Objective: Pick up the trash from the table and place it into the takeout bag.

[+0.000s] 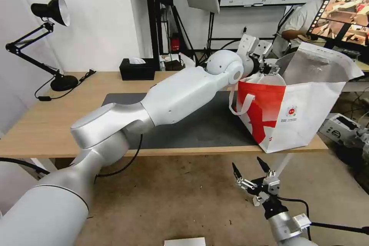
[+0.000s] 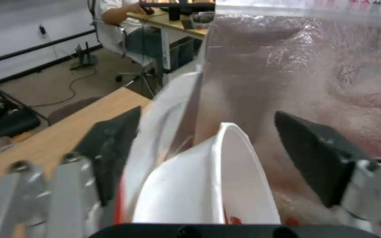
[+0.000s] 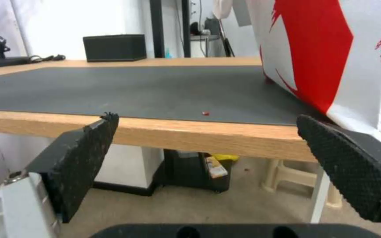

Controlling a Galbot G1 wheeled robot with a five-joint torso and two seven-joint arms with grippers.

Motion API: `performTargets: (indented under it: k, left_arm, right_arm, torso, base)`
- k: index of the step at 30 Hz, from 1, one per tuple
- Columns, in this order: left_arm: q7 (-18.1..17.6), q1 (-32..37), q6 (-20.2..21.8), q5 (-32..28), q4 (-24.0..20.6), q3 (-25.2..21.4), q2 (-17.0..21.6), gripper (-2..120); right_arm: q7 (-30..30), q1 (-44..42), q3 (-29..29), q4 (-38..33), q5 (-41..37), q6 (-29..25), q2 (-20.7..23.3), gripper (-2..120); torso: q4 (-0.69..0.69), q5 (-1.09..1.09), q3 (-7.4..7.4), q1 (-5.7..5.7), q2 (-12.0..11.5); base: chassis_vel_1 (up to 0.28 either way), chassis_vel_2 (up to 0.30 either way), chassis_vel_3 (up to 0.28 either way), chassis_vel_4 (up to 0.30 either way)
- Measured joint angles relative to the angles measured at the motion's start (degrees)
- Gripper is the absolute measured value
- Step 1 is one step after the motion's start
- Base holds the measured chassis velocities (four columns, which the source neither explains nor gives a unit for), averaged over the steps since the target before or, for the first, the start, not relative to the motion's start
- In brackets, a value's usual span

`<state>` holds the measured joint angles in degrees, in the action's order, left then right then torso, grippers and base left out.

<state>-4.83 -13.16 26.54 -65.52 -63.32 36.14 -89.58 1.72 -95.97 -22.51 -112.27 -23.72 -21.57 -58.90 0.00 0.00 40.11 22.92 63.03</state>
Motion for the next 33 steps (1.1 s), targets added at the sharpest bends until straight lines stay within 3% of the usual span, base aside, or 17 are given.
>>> performTargets:
  k: [2, 5, 12, 21, 28, 31, 33]
  left_arm:
    - [-0.1, 0.2, -0.5, 0.0, -0.8, -0.5, 0.6, 96]
    - [-0.4, 0.5, -1.5, 0.1, -1.9, -1.2, 1.3, 100]
    - [-1.4, 1.3, 1.5, 0.5, -5.1, -4.3, 5.1, 100]
    - [-1.6, 4.2, 0.6, 2.8, -10.3, -8.3, 10.3, 100]
    - [-5.3, 9.8, -6.9, 6.4, -18.7, -11.6, 16.9, 100]
    - [-6.5, 15.9, -13.9, 10.4, -25.6, -13.7, 23.5, 100]
    - [-7.0, 17.9, -15.8, 11.7, -27.6, -14.5, 25.5, 100]
  right_arm:
    - [0.0, 0.0, 0.0, 0.0, 0.0, 0.0, 0.0, 100]
    - [0.0, 0.0, 0.0, 0.0, 0.0, 0.0, 0.0, 100]
    - [0.0, 0.0, 0.0, 0.0, 0.0, 0.0, 0.0, 100]
    - [0.0, 0.0, 0.0, 0.0, 0.0, 0.0, 0.0, 100]
    - [0.0, 0.0, 0.0, 0.0, 0.0, 0.0, 0.0, 100]
    - [0.0, 0.0, 0.0, 0.0, 0.0, 0.0, 0.0, 100]
    - [0.0, 0.0, 0.0, 0.0, 0.0, 0.0, 0.0, 100]
  torso:
    - [0.00, 0.00, 0.00, 0.00, 0.0]
    - [-0.01, 0.00, 0.00, 0.00, 0.0]
    - [0.00, -0.01, 0.00, 0.00, 0.0]
    - [-0.01, -0.01, 0.00, 0.00, 0.0]
    - [0.00, -0.02, 0.00, 0.00, 0.0]
    - [0.01, -0.02, 0.00, 0.00, 0.0]
    - [0.00, -0.03, 0.00, 0.00, 0.0]
  base:
    - [0.000, 0.000, 0.000, 0.000]
    - [0.000, 0.000, 0.000, 0.000]
    - [0.000, 0.000, 0.000, 0.000]
    - [0.000, 0.000, 0.000, 0.000]
    - [0.000, 0.000, 0.000, 0.000]
    - [0.000, 0.000, 0.000, 0.000]
    - [0.000, 0.000, 0.000, 0.000]
